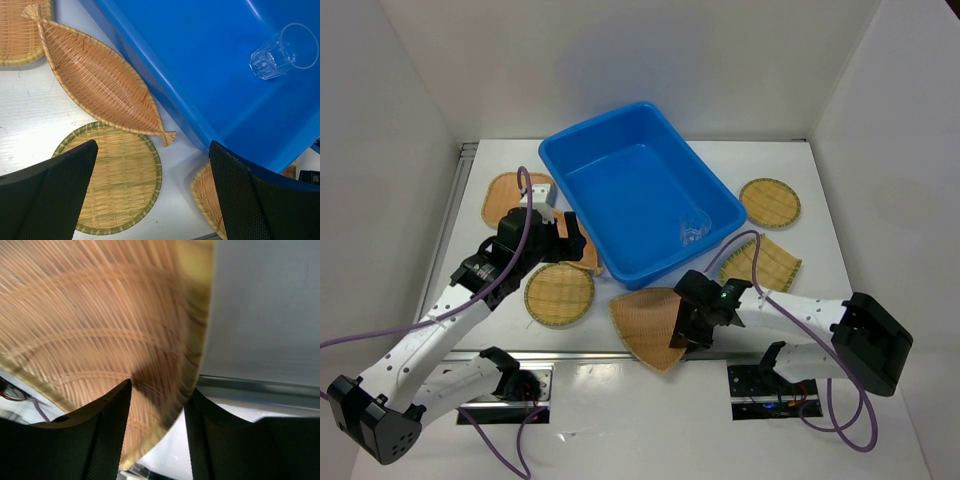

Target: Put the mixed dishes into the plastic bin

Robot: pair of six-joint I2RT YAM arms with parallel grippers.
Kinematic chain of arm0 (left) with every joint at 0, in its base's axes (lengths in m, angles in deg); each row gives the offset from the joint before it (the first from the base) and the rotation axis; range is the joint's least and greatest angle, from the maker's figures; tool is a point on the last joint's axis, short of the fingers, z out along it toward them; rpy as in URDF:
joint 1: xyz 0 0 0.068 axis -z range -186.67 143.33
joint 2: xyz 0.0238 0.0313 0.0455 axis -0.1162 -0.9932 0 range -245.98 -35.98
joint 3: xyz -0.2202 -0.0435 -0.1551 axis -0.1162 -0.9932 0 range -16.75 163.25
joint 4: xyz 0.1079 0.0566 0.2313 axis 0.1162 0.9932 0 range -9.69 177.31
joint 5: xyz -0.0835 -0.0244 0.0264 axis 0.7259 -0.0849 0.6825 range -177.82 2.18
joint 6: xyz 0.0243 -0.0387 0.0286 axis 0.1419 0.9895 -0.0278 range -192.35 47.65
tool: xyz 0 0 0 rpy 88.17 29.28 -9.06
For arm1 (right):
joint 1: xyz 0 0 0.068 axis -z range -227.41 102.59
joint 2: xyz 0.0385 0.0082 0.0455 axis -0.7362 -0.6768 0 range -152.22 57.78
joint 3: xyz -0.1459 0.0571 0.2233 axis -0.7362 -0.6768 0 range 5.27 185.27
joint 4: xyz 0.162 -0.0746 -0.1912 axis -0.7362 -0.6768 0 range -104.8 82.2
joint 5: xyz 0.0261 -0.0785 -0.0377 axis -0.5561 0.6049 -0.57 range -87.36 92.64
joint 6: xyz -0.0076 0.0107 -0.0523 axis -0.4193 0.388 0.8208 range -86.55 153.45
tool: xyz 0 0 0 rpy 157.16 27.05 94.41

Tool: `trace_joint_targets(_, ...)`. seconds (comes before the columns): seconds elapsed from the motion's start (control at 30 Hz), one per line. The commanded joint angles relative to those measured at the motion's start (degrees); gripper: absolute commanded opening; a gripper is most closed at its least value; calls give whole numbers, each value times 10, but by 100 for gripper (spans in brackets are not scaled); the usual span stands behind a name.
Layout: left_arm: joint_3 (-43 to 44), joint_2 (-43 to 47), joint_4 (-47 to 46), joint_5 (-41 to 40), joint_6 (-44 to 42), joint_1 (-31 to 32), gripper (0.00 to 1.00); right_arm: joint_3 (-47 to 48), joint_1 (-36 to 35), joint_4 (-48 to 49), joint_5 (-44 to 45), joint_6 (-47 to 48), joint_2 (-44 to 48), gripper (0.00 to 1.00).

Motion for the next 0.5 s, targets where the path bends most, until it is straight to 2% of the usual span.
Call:
trace_joint_targets(0.0, -3, 6, -26, -1, -9, 3, 99, 30, -7, 17, 38, -17, -4, 49)
trace_joint_targets(0.03, -3, 6, -26, -1, -9, 3, 99, 30, -7, 17, 39, -30, 7, 44)
trace_joint_targets(0.33, -3, 6, -26, -1, -14, 3, 99, -15, -7, -33, 82, -107, 142, 25)
trace_joint_targets(0.43, -3, 6, -26, -1, -14, 3, 99, -25, -7, -51, 88, -129, 184, 11)
trace_joint_targets(0.47, -3, 6, -26, -1, -9, 3, 99, -25, -7, -58, 88, -129, 193, 1)
